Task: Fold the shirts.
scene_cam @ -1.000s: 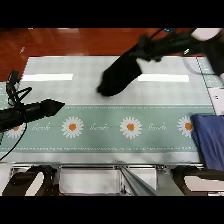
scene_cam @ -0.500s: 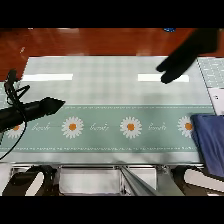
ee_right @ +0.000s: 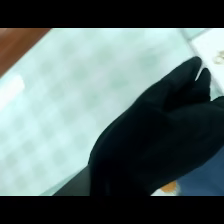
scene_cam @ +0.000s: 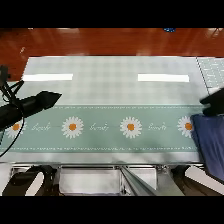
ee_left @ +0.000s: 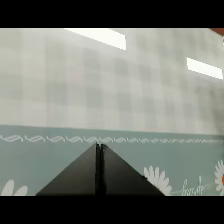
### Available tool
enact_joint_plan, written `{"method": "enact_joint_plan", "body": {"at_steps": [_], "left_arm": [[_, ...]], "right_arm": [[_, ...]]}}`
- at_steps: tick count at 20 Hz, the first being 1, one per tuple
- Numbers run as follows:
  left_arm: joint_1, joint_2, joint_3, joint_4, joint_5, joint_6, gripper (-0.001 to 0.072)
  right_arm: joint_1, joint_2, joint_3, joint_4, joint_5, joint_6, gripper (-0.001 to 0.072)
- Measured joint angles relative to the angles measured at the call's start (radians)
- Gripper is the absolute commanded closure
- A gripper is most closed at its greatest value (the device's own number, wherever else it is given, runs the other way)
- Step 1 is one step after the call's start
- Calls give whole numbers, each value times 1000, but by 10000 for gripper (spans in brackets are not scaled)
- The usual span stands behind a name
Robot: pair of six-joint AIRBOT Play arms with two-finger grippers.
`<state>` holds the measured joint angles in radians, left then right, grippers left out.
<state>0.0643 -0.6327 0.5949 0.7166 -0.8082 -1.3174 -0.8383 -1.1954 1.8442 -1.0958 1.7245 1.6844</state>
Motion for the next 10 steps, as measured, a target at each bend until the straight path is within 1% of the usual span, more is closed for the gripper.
{"method": "enact_joint_plan", "body": {"at_steps": [3, 9, 10], "left_arm": [[0, -11, 0, -3, 26, 0, 686], [-15, -63, 0, -8, 46, 0, 686], [-23, -77, 0, -10, 48, 0, 686]], "right_arm": [[-101, 74, -150, -111, 7, 0, 683], [-321, 215, -414, -419, 11, -18, 681], [-349, 237, -452, -460, 9, -18, 628]]}}
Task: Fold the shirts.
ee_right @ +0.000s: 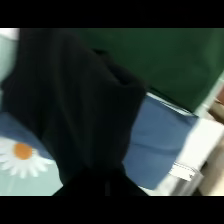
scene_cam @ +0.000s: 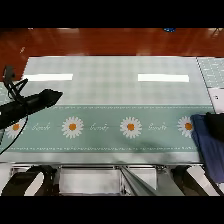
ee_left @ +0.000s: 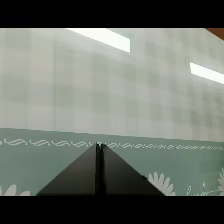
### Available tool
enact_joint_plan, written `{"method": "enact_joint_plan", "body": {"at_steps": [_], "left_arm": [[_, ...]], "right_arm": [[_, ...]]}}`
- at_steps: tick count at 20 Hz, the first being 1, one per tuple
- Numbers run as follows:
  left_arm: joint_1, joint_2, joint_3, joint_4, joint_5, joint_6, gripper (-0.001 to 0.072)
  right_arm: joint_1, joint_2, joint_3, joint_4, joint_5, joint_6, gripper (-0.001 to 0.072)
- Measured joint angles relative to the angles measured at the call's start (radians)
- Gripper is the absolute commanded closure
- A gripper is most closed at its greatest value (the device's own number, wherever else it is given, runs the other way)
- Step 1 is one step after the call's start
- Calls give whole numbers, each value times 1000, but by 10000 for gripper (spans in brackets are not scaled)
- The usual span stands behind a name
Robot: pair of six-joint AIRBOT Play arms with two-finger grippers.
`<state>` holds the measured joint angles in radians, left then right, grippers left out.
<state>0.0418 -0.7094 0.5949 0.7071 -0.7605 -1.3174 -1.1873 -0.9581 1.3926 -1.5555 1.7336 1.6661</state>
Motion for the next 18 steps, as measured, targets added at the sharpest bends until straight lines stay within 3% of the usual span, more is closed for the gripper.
{"method": "enact_joint_plan", "body": {"at_steps": [1, 2, 4, 6, 7, 9, 12, 15, 18], "left_arm": [[-9, -14, 0, -1, 3, 0, 686], [-20, -29, 0, -1, 7, 0, 686], [-42, -60, 0, -2, 24, 9, 686], [-54, -105, 8, -5, 44, 14, 686], [-57, -135, 23, -6, 57, 16, 686], [-62, -213, 93, -9, 66, 21, 686], [-67, -346, 323, -11, -6, 39, 687], [-91, -453, 616, -3, -90, 46, 687], [-151, -515, 805, 92, -171, 3, 686]], "right_arm": [[-19, 20, -37, -39, 1, 0, 383], [-34, 39, -76, -75, -1, 0, 302], [-52, 65, -145, -134, 15, 0, 301], [-54, 76, -180, -170, 56, 7, 315], [-50, 75, -184, -174, 58, 13, 379], [-24, 60, -161, -140, 39, 27, 671], [88, 5, -55, 79, -80, 34, 681], [346, -75, 72, 338, -269, 13, 681], [722, -167, 146, 396, -414, -29, 684]]}}
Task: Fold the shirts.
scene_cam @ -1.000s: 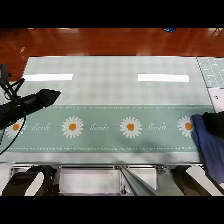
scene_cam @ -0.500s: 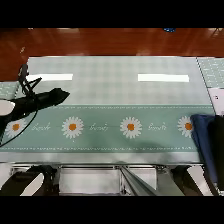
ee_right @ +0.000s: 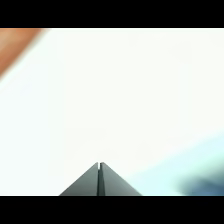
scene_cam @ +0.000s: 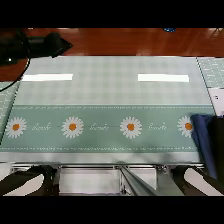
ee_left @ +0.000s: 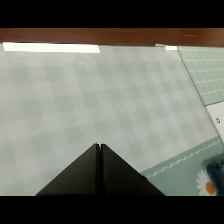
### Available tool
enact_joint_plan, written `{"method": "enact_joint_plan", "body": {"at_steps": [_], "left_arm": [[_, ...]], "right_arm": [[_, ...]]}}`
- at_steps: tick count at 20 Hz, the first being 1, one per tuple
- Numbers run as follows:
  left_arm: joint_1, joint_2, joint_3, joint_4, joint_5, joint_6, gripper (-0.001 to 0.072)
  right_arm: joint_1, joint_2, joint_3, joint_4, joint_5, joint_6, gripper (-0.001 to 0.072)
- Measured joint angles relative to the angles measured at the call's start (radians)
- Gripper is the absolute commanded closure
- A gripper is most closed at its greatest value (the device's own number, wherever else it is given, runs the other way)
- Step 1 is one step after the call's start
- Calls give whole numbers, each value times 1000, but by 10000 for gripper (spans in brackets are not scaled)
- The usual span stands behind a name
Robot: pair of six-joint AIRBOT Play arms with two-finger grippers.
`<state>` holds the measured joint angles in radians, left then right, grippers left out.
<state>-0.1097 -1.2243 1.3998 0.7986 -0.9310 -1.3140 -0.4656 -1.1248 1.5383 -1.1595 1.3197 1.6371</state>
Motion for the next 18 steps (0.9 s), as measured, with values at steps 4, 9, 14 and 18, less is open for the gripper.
{"method": "enact_joint_plan", "body": {"at_steps": [4, 9, 14, 18], "left_arm": [[-83, -50, 10, 279, -97, -106, 686], [-73, -115, -19, 448, -201, -217, 686], [-70, -138, -24, 489, -229, -246, 686], [-70, -150, -26, 499, -237, -251, 686]], "right_arm": [[417, -148, -25, -233, -54, -13, 684], [571, -235, -88, -433, -29, 53, 682], [602, -249, -101, -486, -23, 72, 682], [607, -253, -104, -494, -22, 77, 682]]}}
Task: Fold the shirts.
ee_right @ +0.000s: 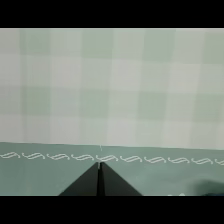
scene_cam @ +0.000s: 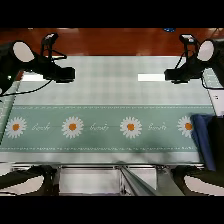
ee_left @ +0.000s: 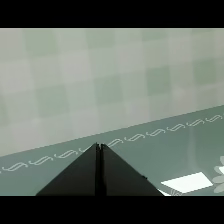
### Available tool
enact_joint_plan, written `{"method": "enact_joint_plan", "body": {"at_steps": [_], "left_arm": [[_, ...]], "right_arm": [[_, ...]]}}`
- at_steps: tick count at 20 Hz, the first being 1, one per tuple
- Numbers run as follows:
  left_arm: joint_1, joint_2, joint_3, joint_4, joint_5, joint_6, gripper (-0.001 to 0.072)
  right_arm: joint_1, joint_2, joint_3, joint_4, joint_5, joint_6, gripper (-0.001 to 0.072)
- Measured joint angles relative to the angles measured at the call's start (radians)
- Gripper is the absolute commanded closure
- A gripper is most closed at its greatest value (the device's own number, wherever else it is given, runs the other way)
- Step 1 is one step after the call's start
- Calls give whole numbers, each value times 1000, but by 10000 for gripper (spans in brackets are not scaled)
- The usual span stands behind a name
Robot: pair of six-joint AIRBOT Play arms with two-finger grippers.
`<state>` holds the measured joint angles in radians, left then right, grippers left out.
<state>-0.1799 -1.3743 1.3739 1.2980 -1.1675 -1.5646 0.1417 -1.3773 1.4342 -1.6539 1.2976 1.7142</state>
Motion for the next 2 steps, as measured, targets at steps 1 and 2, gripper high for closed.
{"method": "enact_joint_plan", "body": {"at_steps": [1, 2], "left_arm": [[0, -3, 0, 1, -2, -3, 686], [0, -5, 0, 1, -2, -3, 686]], "right_arm": [[1, 0, 0, -2, 0, 0, 682], [1, 0, 0, -3, 0, 0, 682]]}}
